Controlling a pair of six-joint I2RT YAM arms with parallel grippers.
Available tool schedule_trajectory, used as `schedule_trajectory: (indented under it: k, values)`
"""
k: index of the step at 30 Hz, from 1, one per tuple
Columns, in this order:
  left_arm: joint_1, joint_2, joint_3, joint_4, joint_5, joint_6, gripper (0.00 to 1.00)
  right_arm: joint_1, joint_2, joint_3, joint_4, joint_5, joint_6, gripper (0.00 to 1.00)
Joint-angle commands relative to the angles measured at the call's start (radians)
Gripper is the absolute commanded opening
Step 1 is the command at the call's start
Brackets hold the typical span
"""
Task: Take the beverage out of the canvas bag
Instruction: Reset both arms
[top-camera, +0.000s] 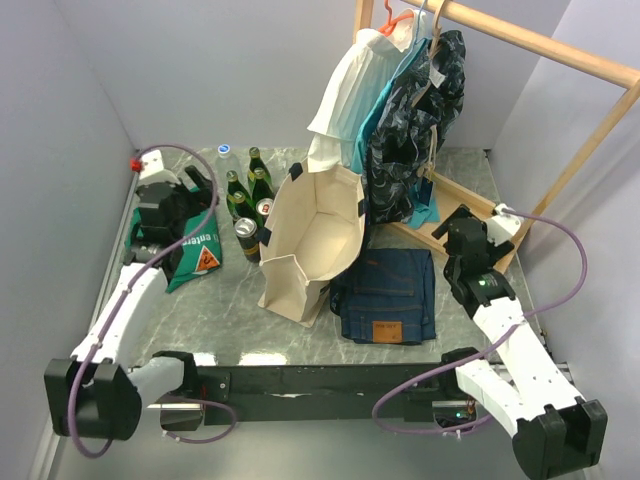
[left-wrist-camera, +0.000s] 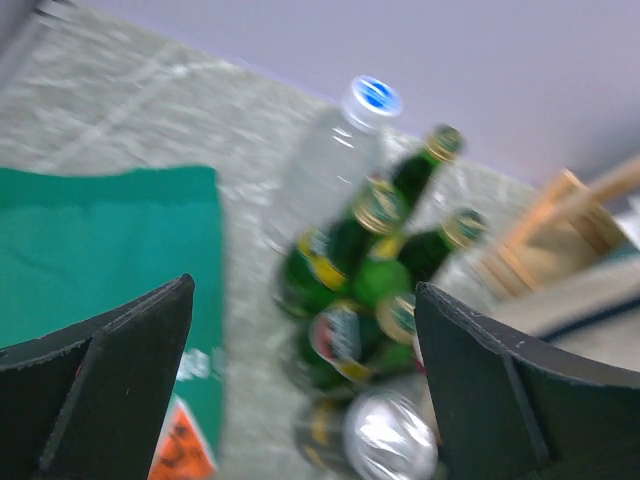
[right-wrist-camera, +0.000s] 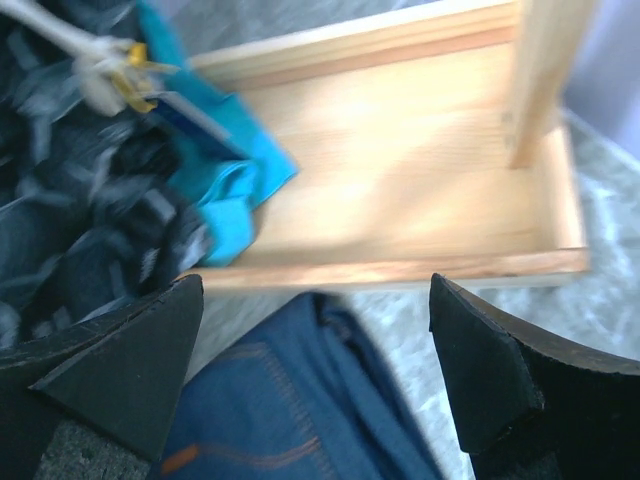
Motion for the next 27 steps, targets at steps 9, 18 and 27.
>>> schedule_trajectory:
  k: [9, 18, 27]
  values:
    - [0.339, 0.024, -0.218, 0.351, 0.488, 0.152, 0.96, -0.004, 0.040, -0.167, 0.295, 0.334, -0.154, 1.00]
    - [0.338, -0.045, -0.307, 0.391, 0.416, 0.169, 0.96, -0.004, -0.141, -0.417, 0.674, 0.003, -0.288, 1.00]
    - [0.313, -0.049, -0.335, 0.431, 0.392, 0.153, 0.96, -0.004, -0.015, -0.455, 0.814, -0.047, -0.393, 1.00]
